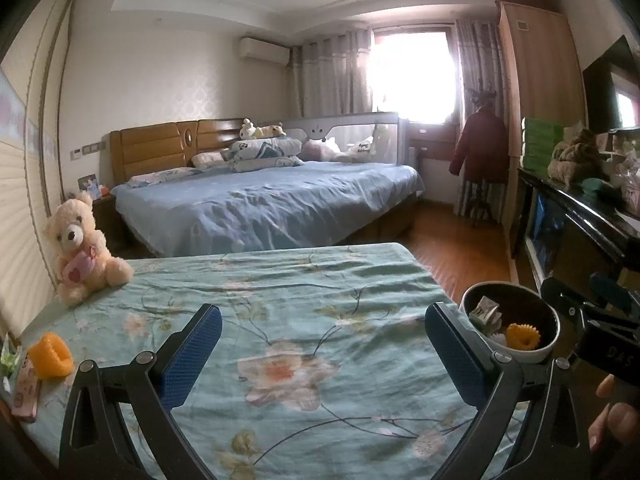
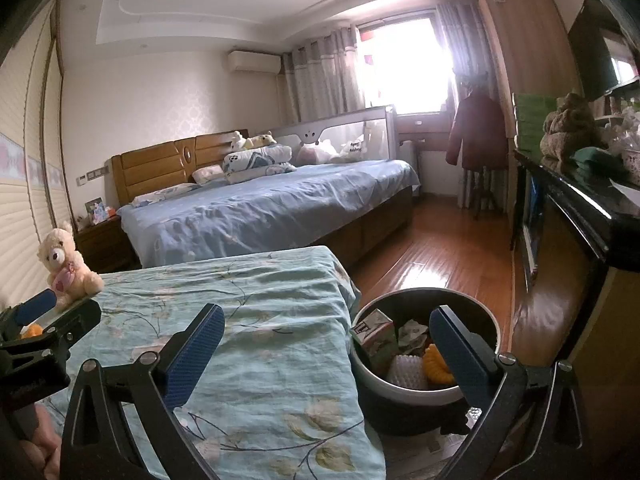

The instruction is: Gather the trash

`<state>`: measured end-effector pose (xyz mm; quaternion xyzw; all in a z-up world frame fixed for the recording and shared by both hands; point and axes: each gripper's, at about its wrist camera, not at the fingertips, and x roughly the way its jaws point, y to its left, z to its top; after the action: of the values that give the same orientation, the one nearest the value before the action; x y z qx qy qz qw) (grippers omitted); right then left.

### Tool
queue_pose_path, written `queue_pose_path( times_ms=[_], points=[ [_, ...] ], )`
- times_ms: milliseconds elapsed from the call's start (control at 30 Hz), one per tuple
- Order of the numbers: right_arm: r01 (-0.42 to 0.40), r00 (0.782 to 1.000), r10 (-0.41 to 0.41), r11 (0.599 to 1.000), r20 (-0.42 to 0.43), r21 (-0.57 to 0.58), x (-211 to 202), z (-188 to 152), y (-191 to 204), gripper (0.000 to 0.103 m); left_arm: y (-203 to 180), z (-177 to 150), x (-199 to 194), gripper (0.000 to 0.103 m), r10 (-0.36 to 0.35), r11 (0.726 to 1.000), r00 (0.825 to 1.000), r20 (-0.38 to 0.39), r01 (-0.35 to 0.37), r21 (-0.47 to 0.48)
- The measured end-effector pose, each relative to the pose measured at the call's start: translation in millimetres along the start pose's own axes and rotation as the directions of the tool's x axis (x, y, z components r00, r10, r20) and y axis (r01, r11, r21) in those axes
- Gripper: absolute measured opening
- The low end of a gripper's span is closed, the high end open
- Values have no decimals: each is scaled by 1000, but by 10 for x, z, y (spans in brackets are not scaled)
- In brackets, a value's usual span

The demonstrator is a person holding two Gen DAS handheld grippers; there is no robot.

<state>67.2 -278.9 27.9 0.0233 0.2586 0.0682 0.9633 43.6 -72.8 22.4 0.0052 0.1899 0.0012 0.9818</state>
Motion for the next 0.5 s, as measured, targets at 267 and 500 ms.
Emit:
queue_pose_path(
  times_ms=[267,500],
  points=[
    [-1,1000,1,1000,-1,1,0,-2,-3,103,20,-11,-15,102,-8,1000,1000,1,8,-5],
    [-3,1000,3,1000,-2,3,2,1,4,103,16,-10,-25,102,-14,1000,1000,-10,14,1]
  ],
)
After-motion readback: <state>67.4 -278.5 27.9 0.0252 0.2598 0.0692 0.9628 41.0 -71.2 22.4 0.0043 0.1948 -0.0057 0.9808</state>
